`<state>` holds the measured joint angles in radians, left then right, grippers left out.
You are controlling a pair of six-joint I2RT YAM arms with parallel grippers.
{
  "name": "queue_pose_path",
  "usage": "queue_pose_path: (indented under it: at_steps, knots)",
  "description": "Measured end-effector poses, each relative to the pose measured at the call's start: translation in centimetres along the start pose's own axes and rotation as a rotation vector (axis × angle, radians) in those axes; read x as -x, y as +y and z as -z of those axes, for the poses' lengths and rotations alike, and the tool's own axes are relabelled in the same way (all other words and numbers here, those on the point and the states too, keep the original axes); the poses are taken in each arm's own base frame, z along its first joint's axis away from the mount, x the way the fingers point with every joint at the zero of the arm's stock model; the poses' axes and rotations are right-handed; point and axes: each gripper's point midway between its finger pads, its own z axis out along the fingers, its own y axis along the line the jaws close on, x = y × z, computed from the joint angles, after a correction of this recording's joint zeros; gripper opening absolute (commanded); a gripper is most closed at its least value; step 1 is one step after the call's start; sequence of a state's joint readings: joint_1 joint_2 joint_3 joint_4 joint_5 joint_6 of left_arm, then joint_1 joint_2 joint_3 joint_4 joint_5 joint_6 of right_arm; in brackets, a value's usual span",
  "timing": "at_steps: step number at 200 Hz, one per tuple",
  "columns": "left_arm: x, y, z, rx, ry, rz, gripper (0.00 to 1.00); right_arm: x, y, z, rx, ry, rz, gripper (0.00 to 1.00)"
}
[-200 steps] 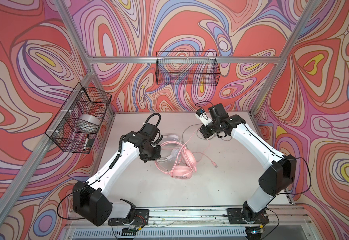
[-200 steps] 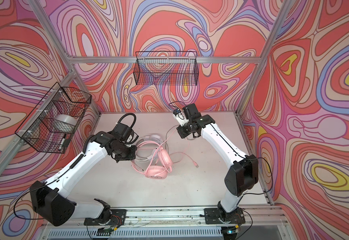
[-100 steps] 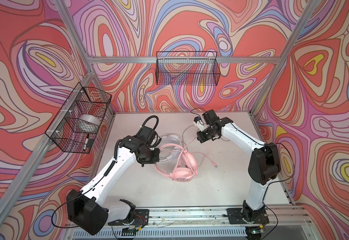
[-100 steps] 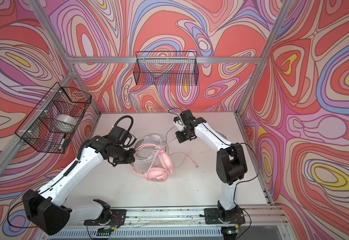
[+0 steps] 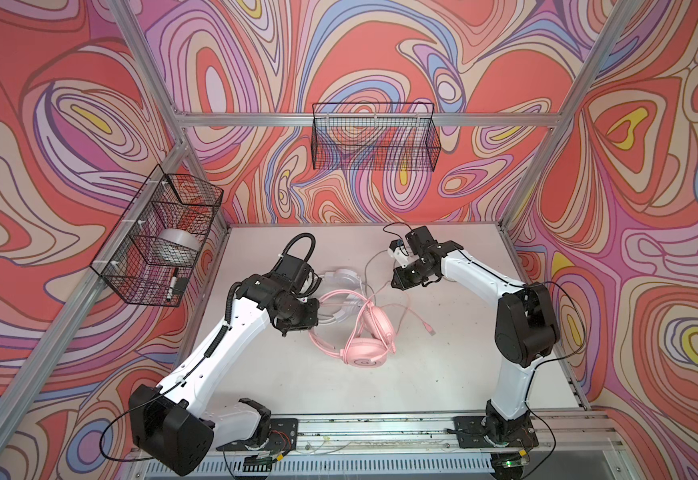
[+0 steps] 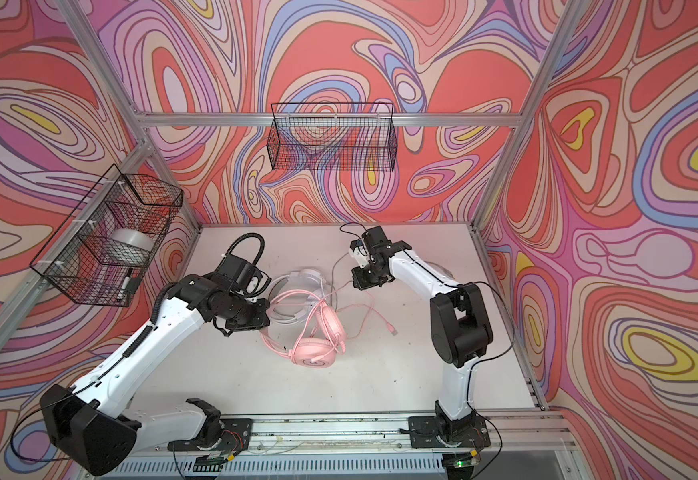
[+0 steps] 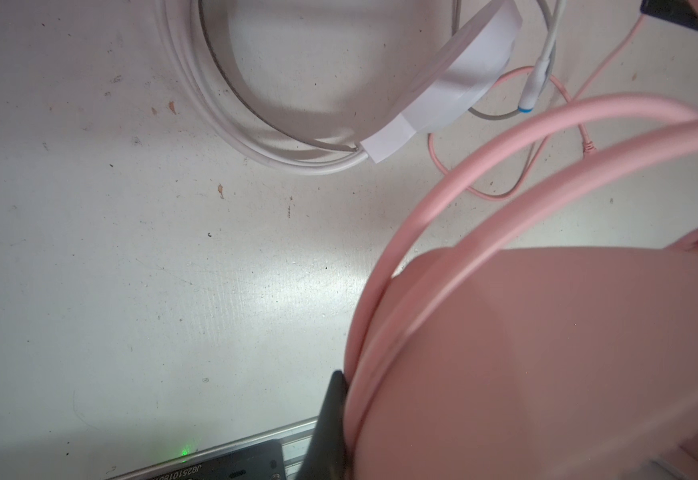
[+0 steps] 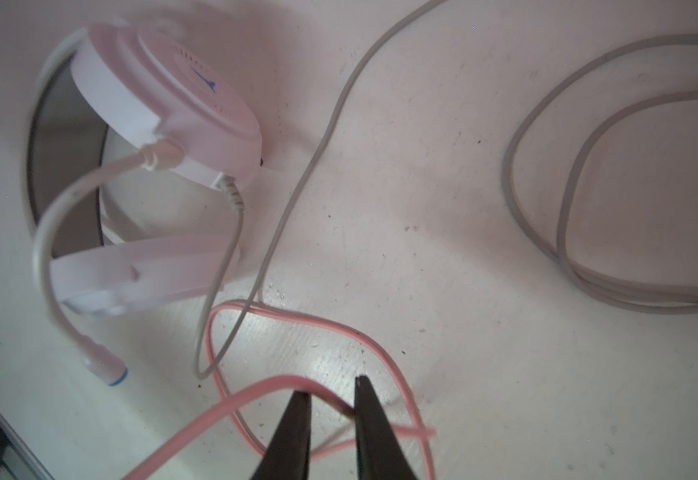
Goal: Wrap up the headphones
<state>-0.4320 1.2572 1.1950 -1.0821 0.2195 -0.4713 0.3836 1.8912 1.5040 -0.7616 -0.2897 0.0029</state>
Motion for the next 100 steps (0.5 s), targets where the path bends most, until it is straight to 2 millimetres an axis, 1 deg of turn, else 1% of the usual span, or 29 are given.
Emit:
queue_pose_path:
  at_steps: [16,31,43,56,80,90,100]
  knots:
    - [-0.1,-0.2,0.0,-0.012,0.009,0.001,0.0,-0.6,-0.8,0.3,-0.016,-0.006,-0.022,0.34]
    - [-0.2,-0.3,-0.1,-0.015,0.012,0.002,0.0,-0.9,-1.3,1.2,-0.025,-0.023,-0.041,0.39]
    - [-0.2,-0.2,-0.1,-0.013,0.016,0.002,0.0,-0.9,-1.4,2.3,-0.031,-0.051,-0.051,0.42]
    - [-0.2,-0.2,-0.2,-0.012,0.02,0.004,0.0,-0.7,-1.3,4.1,-0.034,-0.096,-0.056,0.44]
    - [-0.2,-0.2,-0.2,-0.012,0.021,0.008,0.0,-0.6,-1.3,7.1,-0.058,-0.173,-0.061,0.46]
    - [-0.2,-0.2,-0.2,-0.013,0.021,0.008,0.0,-1.1,-1.5,7.8,-0.07,-0.183,-0.066,0.46]
    - [-0.2,-0.3,-0.2,-0.016,0.021,0.009,0.0,-2.0,-2.0,8.0,-0.094,-0.176,-0.078,0.46]
